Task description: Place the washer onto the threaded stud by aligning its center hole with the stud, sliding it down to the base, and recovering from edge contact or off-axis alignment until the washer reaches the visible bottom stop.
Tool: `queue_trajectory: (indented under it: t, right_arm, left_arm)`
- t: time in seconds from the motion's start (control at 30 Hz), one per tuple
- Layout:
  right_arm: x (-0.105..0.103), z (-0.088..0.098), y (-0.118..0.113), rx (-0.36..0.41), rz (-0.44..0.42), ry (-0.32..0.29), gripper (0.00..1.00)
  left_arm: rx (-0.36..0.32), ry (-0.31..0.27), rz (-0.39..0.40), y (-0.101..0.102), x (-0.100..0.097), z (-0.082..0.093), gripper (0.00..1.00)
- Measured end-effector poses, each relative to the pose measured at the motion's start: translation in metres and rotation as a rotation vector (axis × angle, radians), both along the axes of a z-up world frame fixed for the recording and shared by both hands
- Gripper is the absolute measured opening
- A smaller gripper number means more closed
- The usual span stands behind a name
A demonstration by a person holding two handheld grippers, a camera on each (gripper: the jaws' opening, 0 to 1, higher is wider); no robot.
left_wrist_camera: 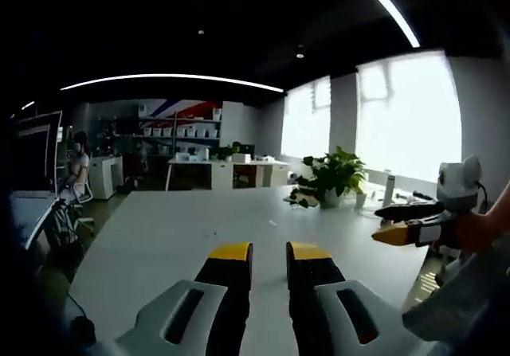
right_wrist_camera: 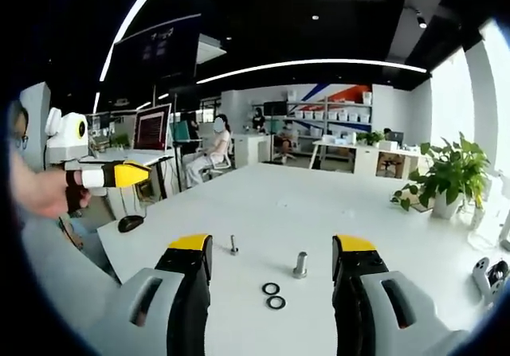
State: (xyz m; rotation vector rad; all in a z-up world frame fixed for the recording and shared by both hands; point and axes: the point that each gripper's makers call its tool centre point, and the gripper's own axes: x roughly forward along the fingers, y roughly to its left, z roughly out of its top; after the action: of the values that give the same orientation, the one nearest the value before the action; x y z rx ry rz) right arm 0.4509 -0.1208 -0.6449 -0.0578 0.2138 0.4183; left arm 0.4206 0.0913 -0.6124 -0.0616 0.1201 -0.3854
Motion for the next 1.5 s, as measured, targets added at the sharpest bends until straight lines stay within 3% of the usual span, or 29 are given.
queue_trajectory:
  t: [0.33,0.5,0.83,1.5]
  right_arm:
    - [0.000,0.000,0.006,0.032,0.021,0.006,0.63]
    - [-0.001,0.001,0.008,0.030,0.027,-0.001,0.63]
    - [0.002,-0.004,0.004,0.018,0.006,0.016,0.63]
    - [0.009,-0.015,0.001,-0.025,-0.004,0.043,0.63]
  left_arm:
    - [0.033,-0.013,0.027,0.000,0.005,0.001,0.15]
    - [0.072,-0.053,-0.001,-0.005,0.005,0.013,0.14]
    - [0.031,-0.025,0.013,0.007,0.003,0.003,0.14]
    - [0.016,-0.043,0.040,0.035,-0.008,-0.014,0.16]
